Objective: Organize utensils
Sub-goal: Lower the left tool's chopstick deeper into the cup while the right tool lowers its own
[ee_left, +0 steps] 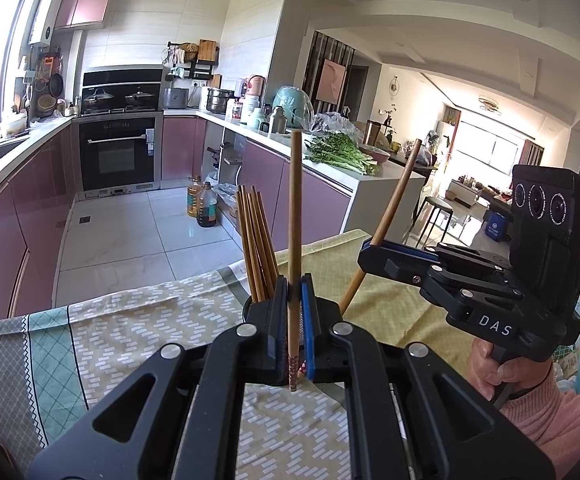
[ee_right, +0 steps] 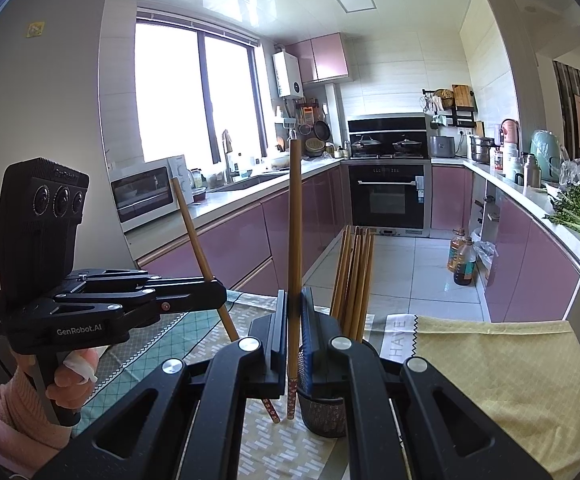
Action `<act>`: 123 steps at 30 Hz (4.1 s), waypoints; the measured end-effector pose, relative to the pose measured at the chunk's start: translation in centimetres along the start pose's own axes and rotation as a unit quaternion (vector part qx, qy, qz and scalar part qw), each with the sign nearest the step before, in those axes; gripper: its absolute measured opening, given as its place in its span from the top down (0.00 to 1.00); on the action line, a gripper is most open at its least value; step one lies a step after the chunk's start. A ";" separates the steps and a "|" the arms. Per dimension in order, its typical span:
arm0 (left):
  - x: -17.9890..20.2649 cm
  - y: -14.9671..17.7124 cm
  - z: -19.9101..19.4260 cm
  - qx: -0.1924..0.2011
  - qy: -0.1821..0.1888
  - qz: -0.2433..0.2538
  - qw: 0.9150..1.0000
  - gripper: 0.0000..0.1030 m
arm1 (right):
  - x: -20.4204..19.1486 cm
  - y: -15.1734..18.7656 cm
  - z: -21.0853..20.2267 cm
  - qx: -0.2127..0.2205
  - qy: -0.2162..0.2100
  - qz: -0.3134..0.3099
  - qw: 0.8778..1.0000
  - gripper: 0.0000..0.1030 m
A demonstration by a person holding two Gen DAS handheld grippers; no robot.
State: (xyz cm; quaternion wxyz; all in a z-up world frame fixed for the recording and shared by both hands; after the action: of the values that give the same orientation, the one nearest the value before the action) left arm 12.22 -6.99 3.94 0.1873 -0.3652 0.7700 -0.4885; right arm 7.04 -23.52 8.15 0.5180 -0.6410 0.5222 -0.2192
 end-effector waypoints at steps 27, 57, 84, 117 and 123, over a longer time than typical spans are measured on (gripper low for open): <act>0.4 -0.7 -0.2 0.012 -0.001 0.008 1.000 0.93 | 0.3 -0.5 -0.5 0.012 -0.011 0.000 1.000 0.95; 1.6 -1.7 -1.3 0.031 0.000 0.026 0.999 0.93 | 0.2 -1.6 -1.0 0.025 -0.010 -0.003 1.000 0.95; 2.0 -3.5 -1.2 0.054 0.001 0.031 0.998 0.93 | 0.0 -2.3 -0.8 0.036 0.004 -0.008 0.999 0.95; 1.4 -4.2 0.1 0.045 -0.007 0.017 0.999 0.93 | 0.0 -2.6 1.0 0.023 0.028 0.001 0.999 0.95; 1.6 -4.2 0.7 0.042 -0.005 0.014 0.999 0.93 | -0.2 -2.5 1.5 0.016 0.028 0.001 0.999 0.95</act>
State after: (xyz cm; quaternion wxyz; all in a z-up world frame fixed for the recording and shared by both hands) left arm 13.24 -9.67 7.45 0.2132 -0.3491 0.7528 -0.5157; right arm 9.31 -22.91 9.88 0.5137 -0.6254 0.5338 -0.2451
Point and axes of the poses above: each gripper's, at about its wrist camera, not at the fingertips, and z roughly the way its jaws point, x to its right, y to its underside, the point moved 1 cm from there along z, roughly the way its jaws point, and after that the axes turned 7 degrees about z, right-handed, at the moved point
